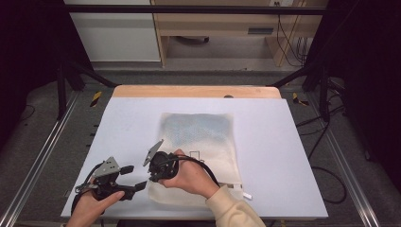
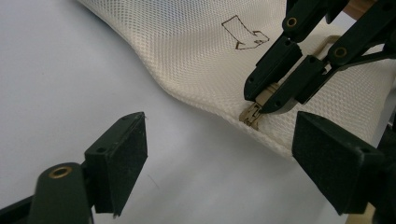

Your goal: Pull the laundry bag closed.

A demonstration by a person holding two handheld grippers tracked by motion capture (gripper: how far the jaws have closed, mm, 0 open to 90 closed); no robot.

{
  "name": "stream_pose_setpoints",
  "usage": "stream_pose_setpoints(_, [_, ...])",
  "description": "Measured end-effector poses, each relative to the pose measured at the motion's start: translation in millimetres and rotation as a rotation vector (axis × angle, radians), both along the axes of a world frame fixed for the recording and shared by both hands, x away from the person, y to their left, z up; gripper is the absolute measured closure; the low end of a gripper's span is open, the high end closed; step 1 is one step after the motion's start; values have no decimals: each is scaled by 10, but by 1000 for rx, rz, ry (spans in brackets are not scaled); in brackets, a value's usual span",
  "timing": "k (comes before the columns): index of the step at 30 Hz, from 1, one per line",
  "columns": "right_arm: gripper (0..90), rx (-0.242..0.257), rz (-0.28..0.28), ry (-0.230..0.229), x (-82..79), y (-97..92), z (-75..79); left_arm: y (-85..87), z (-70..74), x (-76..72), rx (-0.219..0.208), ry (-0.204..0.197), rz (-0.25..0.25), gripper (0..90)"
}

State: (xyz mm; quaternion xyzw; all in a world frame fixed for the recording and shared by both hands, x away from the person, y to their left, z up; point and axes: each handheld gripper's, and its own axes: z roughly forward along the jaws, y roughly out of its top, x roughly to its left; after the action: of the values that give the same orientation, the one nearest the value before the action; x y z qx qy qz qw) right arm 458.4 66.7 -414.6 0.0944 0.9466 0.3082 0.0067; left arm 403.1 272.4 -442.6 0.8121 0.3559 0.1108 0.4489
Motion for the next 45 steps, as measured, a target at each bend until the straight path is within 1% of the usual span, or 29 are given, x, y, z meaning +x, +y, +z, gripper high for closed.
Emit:
stream_pose_setpoints(2, [814,0,-1,-6,-4,1,0,-32,-20,16,6,11,-12,195])
stream_pose_setpoints(3, [814,2,0,-8,-5,3,-2,-49,-26,18,-9,23,-15,197])
stream_pose_setpoints(4, [814,2,0,-8,-5,3,-2,-49,-26,18,-9,23,-15,211])
stream_pose_setpoints(5, [814,-3,0,-7,-12,6,-5,-62,-30,20,-20,31,-26,242])
stream_pose_setpoints(6, [814,-3,0,-7,-12,6,-5,-76,-34,18,-21,34,-36,242])
stream_pose_setpoints(8, [814,-5,-4,-4,-20,5,-5,-112,-45,13,-5,35,-46,246])
stream_pose_setpoints(10, [814,-4,-3,-4,-20,4,-5,-141,-67,16,-8,47,-53,246])
stream_pose_setpoints(12, [814,3,-2,-6,-18,3,-4,-169,-79,22,3,55,-59,239])
stream_pose_setpoints(15, [814,2,-2,-12,-17,-3,5,-203,-82,25,2,51,-67,225])
stream_pose_setpoints(19, [814,3,-2,-14,-21,-7,9,-252,-99,31,14,50,-64,170])
stream_pose_setpoints(22, [814,7,-8,-13,-28,-9,10,-275,-100,32,15,44,-65,169])
stream_pose_setpoints(24, [814,11,-1,-18,-26,-14,16,-289,-109,36,20,43,-66,165])
stream_pose_setpoints(27, [814,14,0,-11,-17,-25,23,-304,-130,49,34,49,-68,165])
stream_pose_setpoints(29, [814,15,-4,-12,-19,-28,29,-303,-137,52,33,53,-62,167])
stream_pose_setpoints(32, [814,28,-1,-12,-22,-38,42,-289,-137,46,30,59,-67,211])
stream_pose_setpoints(35, [814,31,0,-15,-19,-49,53,-286,-145,47,26,69,-67,220])
stream_pose_setpoints(37, [814,37,-4,-12,-23,-55,61,-283,-147,48,22,76,-72,249])
stream_pose_setpoints(45, [814,38,-10,-19,-29,-79,87,-286,-158,48,15,88,-77,301])
